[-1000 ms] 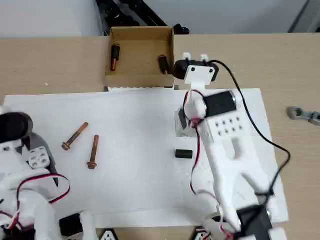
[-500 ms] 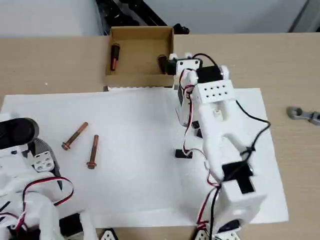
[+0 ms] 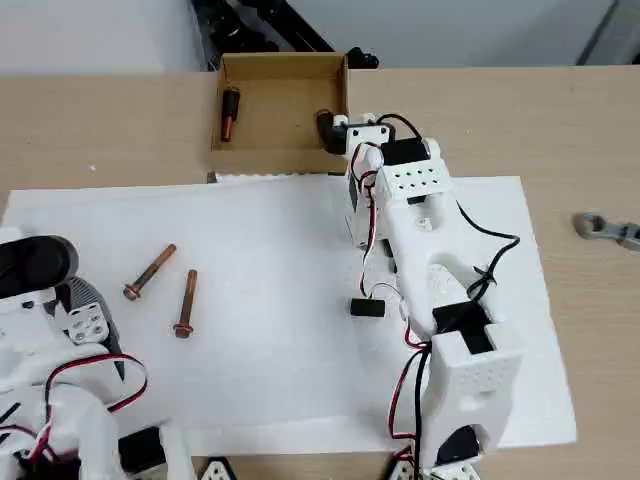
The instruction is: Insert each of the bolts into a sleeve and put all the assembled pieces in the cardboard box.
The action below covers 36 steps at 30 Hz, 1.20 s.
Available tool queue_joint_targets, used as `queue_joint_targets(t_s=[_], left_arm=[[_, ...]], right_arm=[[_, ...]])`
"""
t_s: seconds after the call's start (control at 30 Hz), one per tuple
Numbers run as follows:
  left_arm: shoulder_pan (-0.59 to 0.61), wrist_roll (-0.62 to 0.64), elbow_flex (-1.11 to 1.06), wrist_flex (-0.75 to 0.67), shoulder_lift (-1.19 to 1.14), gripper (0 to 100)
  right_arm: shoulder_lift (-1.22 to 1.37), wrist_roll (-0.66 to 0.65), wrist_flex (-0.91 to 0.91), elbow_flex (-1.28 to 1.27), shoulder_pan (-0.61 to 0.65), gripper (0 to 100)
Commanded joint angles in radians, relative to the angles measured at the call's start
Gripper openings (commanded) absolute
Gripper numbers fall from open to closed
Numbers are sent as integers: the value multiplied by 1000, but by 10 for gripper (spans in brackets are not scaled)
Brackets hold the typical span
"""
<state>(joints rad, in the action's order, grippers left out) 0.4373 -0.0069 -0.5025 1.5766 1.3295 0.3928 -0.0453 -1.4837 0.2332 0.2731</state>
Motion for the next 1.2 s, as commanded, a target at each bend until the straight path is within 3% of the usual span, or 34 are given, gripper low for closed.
queue_joint_targets(t_s=[0.0, 0.7, 1.17], left_arm=[[0, 5, -2, -37, 0, 7], [0, 5, -2, -38, 0, 7], [0, 5, -2, -38, 0, 7]], right_arm=[[-4, -12, 16, 40, -10, 158], [13, -198, 87, 38, -67, 158], [143, -203, 145, 41, -82, 158]])
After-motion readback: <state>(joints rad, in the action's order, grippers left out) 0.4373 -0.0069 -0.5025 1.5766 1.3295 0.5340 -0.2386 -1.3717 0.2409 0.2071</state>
